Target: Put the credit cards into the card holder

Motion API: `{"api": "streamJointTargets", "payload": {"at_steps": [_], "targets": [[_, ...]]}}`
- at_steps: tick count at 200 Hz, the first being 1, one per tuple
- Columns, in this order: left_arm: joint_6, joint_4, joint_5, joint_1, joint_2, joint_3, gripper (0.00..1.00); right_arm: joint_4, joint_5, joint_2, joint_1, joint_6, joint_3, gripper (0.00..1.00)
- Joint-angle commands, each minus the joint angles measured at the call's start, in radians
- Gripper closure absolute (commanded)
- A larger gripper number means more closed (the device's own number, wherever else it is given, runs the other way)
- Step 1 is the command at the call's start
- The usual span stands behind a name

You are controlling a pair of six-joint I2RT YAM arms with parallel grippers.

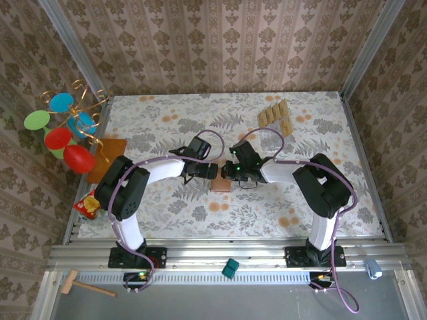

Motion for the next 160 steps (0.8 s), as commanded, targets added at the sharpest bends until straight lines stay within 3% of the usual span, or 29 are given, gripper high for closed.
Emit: {"api": "streamJointTargets", "payload": {"at_steps": [1,67,160], "targets": [[-0.003,-0.007,0.042,-0.019,0.078,-0.029,0.05,-0.050,0.042,0.009,0.028,0.005,-0.047,1.00],[-0.002,-0.013,0.042,-0.019,0.081,-0.024,0.05,-0.049,0.149,-0.031,0.078,-0.023,-0.129,1.00],[-0.005,-0.018,0.035,-0.020,0.081,-0.022,0.05,0.086,0.339,0.008,0.187,-0.056,-0.280,1.00]]}}
